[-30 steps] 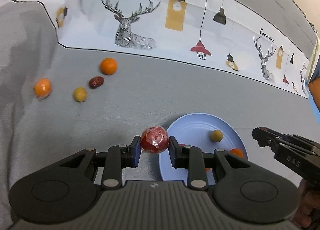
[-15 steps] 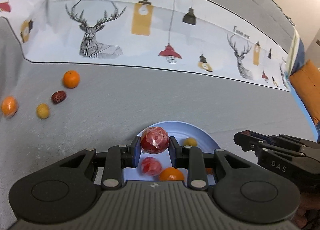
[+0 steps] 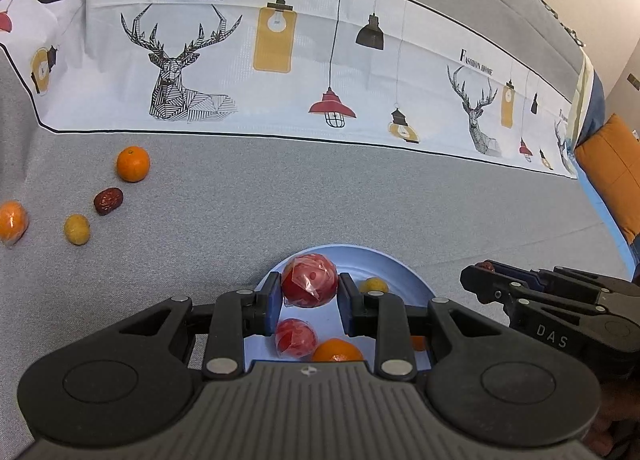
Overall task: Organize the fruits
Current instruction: 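Carry the red fruit and date over the blue plate and open both tools to release them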
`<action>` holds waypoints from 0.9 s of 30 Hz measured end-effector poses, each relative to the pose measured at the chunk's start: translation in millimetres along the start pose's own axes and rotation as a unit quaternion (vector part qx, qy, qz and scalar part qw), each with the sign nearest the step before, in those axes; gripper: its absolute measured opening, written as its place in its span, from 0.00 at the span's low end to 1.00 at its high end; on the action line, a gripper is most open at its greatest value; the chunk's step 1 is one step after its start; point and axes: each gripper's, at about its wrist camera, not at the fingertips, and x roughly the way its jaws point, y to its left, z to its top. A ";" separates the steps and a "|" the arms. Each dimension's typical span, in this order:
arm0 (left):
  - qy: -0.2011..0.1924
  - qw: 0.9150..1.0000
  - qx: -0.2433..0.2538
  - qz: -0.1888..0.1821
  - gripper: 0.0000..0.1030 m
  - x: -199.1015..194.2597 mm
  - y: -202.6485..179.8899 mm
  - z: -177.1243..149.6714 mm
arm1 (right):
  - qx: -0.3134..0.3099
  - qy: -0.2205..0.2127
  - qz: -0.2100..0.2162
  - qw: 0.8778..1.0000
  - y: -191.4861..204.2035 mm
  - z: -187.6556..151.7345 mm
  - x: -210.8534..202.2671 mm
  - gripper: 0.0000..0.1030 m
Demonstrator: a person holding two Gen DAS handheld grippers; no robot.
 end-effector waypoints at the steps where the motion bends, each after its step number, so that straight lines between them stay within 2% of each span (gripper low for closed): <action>1: 0.000 1.000 0.000 0.000 0.31 0.1 0.2 0.4 | -0.001 0.000 0.000 1.000 0.5 -0.1 0.0 0.21; 15: 0.002 1.000 -0.001 0.001 0.31 0.1 0.4 0.4 | -0.005 -0.004 0.001 1.000 0.1 0.3 -1.6 0.21; 27: 0.012 0.999 -0.023 -0.019 0.31 3.4 5.7 1.6 | -0.019 0.012 0.021 1.000 3.9 -0.5 3.0 0.21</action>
